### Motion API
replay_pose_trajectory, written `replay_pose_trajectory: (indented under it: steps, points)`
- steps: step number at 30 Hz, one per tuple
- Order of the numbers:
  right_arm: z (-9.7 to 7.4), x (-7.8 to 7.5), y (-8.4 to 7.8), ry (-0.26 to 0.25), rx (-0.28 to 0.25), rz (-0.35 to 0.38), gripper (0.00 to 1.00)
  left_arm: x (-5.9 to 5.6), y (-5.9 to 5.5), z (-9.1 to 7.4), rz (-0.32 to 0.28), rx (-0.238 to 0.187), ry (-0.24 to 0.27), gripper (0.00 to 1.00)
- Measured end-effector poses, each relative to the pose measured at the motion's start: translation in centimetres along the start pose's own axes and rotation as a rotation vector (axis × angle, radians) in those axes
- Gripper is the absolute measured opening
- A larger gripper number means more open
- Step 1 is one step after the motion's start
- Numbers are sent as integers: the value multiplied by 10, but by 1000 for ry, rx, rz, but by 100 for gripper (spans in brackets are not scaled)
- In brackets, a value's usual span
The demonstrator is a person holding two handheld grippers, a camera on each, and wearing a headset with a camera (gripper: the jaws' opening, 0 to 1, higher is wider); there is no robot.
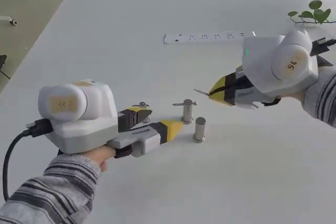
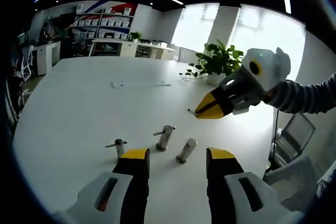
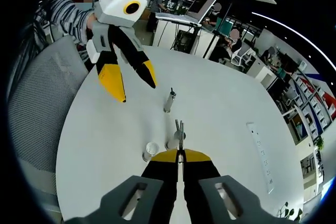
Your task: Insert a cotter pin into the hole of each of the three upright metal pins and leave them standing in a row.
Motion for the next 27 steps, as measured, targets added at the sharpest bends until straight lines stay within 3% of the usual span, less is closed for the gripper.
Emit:
replay_pose_trajectory:
  steps: [17, 27]
  points:
    - [4, 31, 21, 73, -54, -155, 0, -15, 7, 8, -113, -41, -106, 21]
    - [6, 38, 29, 87, -82, -161, 0, -20, 6, 9, -129, -53, -124, 9]
Point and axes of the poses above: the centre of the closed fingertips' face, and the gripper's own axes: z roughly forward along the fingers, x roughly to its left, y roughly out of its top, the point moved 10 cm from there along -z, roughly backward along the fingers, and after that the axes turned 3 degrees about -x, right-handed, at the moved point
